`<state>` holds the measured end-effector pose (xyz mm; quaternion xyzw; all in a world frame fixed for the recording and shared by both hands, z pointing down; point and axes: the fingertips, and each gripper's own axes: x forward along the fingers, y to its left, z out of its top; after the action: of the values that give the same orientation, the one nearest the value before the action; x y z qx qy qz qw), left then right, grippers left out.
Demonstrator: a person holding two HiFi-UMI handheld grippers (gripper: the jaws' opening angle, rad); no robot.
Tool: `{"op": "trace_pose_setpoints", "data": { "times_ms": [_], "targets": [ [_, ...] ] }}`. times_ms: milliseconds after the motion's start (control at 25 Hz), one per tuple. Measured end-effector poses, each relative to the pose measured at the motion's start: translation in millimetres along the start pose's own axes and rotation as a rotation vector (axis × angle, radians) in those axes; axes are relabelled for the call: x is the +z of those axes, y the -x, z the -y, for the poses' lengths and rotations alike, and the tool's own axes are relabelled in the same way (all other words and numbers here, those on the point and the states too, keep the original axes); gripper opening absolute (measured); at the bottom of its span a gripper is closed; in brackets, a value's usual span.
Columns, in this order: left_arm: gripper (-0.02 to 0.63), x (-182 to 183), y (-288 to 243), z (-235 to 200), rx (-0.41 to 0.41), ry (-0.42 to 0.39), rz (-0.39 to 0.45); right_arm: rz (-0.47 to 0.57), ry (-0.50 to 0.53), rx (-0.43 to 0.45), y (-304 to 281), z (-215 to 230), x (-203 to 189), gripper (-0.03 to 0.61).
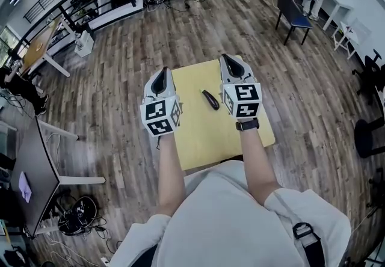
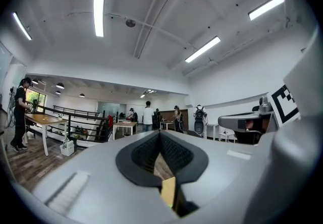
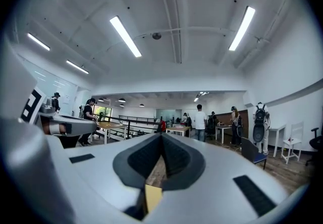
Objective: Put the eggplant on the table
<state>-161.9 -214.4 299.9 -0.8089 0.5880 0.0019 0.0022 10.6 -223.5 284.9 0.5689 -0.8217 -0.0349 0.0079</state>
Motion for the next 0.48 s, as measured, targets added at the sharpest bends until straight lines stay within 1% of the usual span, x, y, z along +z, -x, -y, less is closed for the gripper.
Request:
{"op": "trace_pose_setpoints", "data": {
  "times_ms": [200, 480],
  "targets": [
    [0.008, -1.6, 1.3, 1.4, -0.002, -0.003, -0.008, -0.006, 0.007, -0.019, 4.4, 3.8, 1.9, 0.009],
    [0.008, 0.7, -2.2, 10.6, -0.003, -0.013, 0.001, -0.007, 0.003, -0.02, 7.7, 12.9, -0.3, 0.009]
  ]
}}
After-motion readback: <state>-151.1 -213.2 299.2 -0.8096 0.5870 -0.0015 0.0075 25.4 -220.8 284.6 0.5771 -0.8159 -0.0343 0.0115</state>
